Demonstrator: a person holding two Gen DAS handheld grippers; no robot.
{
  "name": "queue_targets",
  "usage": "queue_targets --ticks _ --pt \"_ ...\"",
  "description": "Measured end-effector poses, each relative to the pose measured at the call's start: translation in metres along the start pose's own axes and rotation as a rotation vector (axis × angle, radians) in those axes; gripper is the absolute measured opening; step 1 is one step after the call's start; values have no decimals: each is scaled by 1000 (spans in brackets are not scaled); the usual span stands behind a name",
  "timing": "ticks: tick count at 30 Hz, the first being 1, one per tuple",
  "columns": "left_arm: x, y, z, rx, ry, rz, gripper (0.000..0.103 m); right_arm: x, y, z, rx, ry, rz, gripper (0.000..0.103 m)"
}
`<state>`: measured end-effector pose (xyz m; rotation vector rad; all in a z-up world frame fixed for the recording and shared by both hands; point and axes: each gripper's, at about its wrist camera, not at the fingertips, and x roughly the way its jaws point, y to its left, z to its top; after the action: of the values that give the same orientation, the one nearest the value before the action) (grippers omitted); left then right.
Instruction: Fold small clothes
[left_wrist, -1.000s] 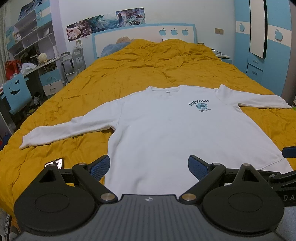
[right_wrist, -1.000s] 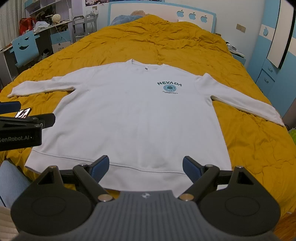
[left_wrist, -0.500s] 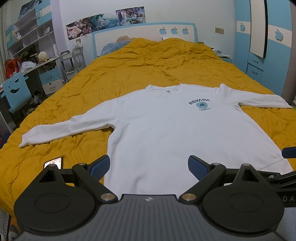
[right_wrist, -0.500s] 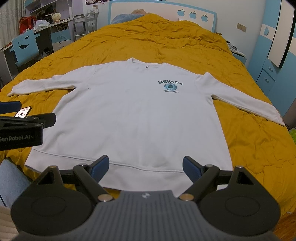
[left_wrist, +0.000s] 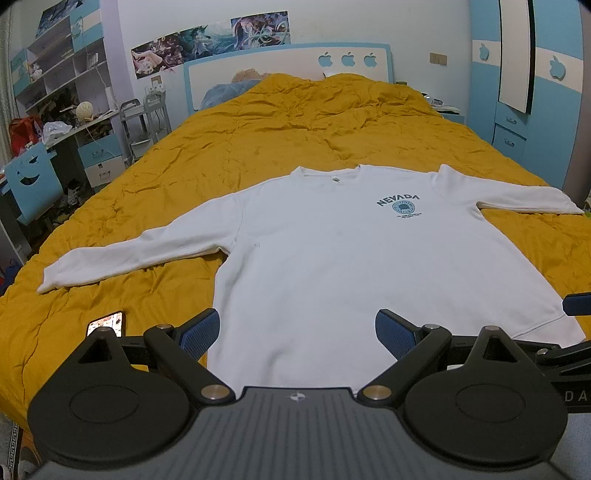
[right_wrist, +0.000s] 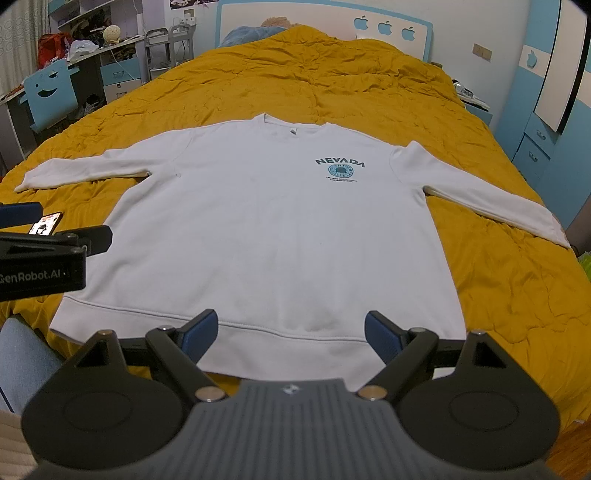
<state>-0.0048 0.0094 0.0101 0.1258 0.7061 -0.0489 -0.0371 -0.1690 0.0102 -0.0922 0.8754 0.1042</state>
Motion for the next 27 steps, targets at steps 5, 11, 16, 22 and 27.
queue_targets --ticks 5,11,16,22,27 --pt "0 0 0 0 0 -1 103 0 0 0 0 0 0 82" --pt "6 1 -6 -5 10 -2 103 3 0 -1 2 7 2 82" --pt "10 5 -8 -11 10 -20 103 7 0 -3 12 10 5 82" --pt "23 20 2 -49 -36 -54 103 8 -10 -1 42 -128 -3 82" --pt "38 57 16 -154 -82 -83 103 16 -33 6 71 -307 54 82"
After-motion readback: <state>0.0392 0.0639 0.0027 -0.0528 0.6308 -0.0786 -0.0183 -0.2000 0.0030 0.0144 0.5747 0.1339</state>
